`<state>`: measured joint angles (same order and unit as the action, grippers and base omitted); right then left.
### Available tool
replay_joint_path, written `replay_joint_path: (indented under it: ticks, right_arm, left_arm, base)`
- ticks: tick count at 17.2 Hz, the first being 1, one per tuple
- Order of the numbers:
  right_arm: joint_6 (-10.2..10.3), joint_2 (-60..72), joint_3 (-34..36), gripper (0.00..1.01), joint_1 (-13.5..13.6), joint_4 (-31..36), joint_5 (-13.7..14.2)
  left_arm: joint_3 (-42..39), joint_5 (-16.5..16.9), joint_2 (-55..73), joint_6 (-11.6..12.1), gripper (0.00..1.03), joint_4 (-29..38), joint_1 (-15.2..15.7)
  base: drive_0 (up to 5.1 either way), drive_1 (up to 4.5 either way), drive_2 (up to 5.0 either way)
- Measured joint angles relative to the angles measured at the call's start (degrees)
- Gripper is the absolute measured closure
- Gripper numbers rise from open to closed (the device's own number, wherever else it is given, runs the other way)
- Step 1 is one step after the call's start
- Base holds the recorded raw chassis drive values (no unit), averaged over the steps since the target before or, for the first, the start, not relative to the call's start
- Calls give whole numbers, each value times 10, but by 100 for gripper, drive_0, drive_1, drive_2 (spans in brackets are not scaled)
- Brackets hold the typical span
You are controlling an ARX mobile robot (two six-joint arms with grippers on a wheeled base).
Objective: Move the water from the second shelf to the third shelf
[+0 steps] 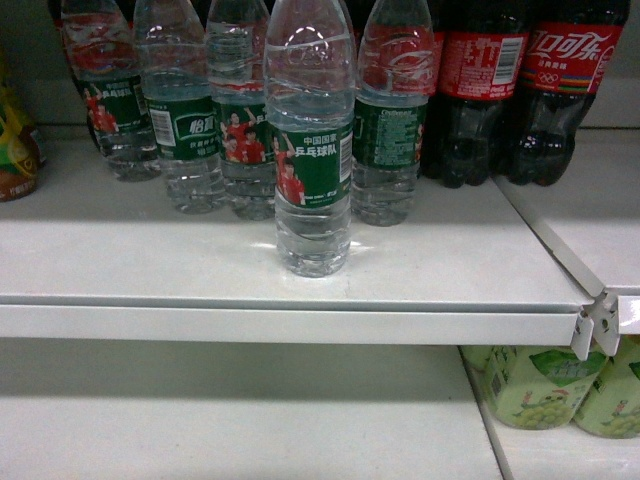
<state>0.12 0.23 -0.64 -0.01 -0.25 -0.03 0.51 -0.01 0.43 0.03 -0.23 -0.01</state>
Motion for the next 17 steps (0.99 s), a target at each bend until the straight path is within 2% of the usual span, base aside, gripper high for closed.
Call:
replay_joint_path:
  ticks: [17]
  right_arm:
    - [0, 0, 0, 3, 0, 0, 0]
  left_arm:
    - [0, 0, 0, 0, 5, 0, 0]
  base:
    - [0, 0, 0]
